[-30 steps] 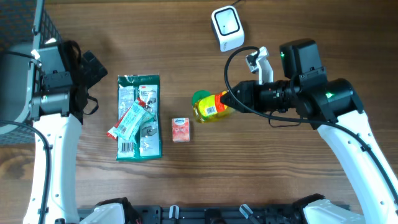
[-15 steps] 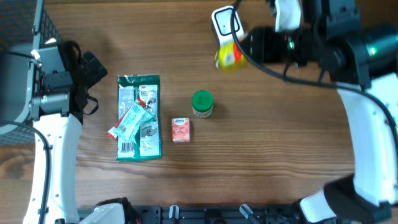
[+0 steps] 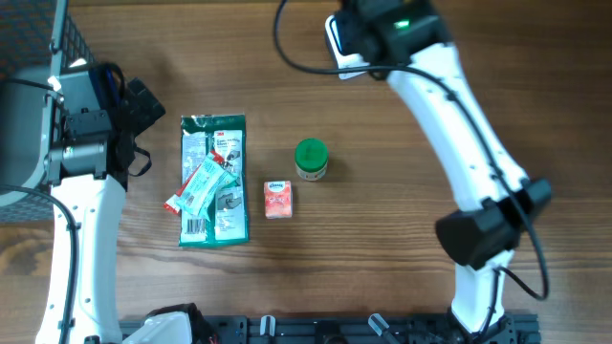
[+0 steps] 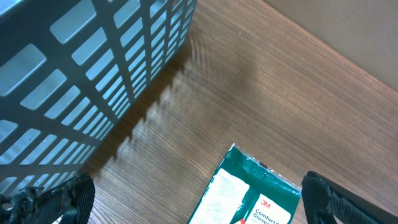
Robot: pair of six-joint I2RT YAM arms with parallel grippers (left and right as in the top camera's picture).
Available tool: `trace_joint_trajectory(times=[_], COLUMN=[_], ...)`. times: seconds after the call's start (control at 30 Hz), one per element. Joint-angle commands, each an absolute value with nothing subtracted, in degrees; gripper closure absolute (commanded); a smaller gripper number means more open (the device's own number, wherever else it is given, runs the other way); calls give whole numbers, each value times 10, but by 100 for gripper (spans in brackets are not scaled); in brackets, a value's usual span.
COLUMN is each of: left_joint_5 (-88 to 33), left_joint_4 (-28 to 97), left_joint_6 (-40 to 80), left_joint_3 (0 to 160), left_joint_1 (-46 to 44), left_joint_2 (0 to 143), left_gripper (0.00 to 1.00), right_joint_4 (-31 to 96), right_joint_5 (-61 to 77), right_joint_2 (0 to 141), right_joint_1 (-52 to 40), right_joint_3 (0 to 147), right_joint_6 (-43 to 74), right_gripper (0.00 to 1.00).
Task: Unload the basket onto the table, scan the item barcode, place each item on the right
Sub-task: 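Carry the Vim bottle with the right gripper up toward the scanner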
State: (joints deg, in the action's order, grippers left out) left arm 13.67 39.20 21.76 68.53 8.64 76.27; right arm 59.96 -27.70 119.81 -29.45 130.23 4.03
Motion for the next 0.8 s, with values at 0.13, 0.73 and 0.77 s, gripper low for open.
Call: trace_joint_trajectory(times=[0.13,0.73,0.77], left_joint_5=[140,140,140], left_joint_4=[390,390,390], left_joint_6=[213,213,213], left_joint_3=[688,688,688], left_joint_1=[89,89,89], left_joint_2=[762,762,762], left_gripper=[0,0,0], right_joint_4=[501,375,369], right_joint_5=[-502,-560,-559], right_joint_2=[1289,1384,1388], right_joint_1=[-345,-345,-345], right_joint_3=[1310,1308,1308], right_joint_6=[-114,-162,-179], right_gripper=[95,96,95])
